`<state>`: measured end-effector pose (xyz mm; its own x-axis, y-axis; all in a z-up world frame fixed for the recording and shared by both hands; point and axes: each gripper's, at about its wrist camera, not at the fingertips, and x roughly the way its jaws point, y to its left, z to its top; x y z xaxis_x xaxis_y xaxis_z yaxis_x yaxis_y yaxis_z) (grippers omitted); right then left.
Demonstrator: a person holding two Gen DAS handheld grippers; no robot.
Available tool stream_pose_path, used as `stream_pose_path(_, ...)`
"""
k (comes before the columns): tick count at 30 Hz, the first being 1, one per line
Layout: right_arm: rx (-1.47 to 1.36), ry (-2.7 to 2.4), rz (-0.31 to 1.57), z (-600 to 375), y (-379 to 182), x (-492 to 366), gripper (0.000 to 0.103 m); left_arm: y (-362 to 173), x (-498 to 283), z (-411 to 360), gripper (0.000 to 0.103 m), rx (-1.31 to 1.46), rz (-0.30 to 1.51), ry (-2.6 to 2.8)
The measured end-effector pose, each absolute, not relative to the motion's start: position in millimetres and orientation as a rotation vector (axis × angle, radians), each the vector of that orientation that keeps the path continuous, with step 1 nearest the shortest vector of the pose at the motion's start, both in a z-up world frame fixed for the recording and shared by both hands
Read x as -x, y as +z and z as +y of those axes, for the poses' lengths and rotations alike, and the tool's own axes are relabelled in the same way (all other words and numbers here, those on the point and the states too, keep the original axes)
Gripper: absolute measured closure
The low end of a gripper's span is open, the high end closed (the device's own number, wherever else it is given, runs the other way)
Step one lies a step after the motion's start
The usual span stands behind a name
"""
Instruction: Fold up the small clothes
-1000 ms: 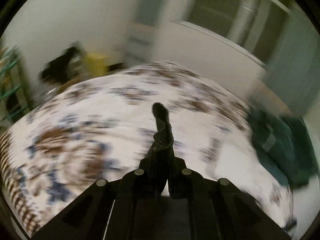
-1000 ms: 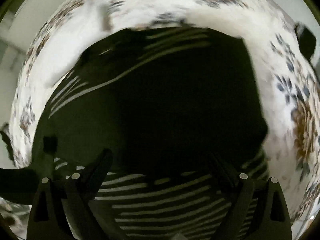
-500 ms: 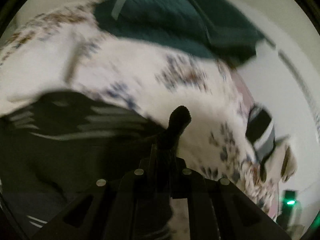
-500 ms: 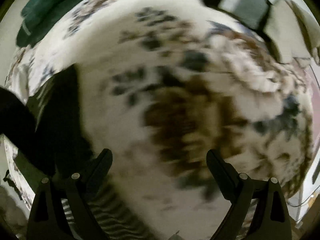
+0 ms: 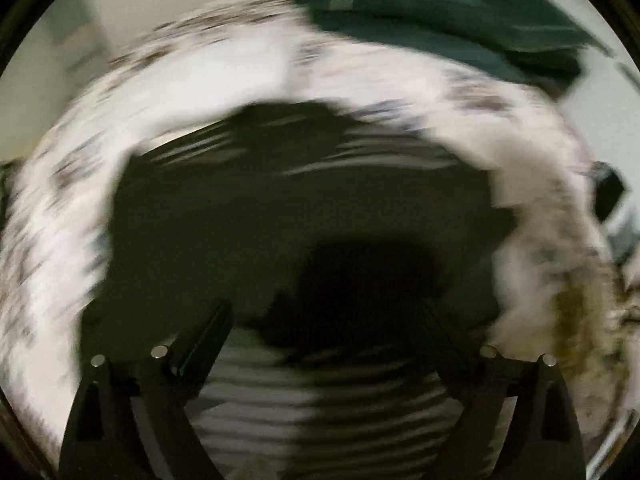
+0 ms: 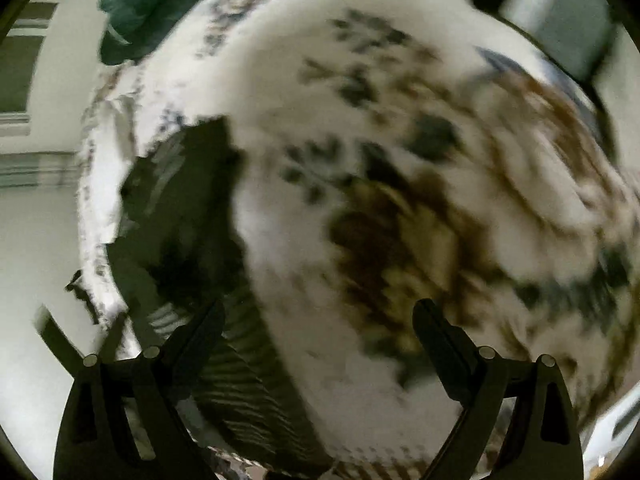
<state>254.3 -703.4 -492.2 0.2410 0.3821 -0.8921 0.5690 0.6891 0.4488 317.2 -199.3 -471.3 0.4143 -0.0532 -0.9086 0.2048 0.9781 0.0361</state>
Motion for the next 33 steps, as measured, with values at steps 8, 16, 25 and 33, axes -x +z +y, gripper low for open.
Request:
stream_pose_path(8, -0.791, 0.057, 1.400, -684.9, -554.9, -448.4, 0.012, -557.0, -279.9, -44.6, 0.010, -0.066, 1.306, 0.168)
stream_pose_path(16, -0.689, 0.084, 1.485, -639.8, -586.9, -519.5, 0.094, -584.3, -272.3, -23.8, 0.000, 0.086, 1.277, 0.178)
stream_pose_path(25, -0.734, -0.032, 1.504, -670.7, -587.1, -541.6, 0.082, -581.5, -278.3, -21.1, 0.000, 0.088, 1.309, 0.148)
stream_pose_path(33, -0.841, -0.024, 1.403, -694.0, -551.6, -459.5, 0.044, -499.0, -338.6, 5.1, 0.000, 0.280, 1.092, 0.083)
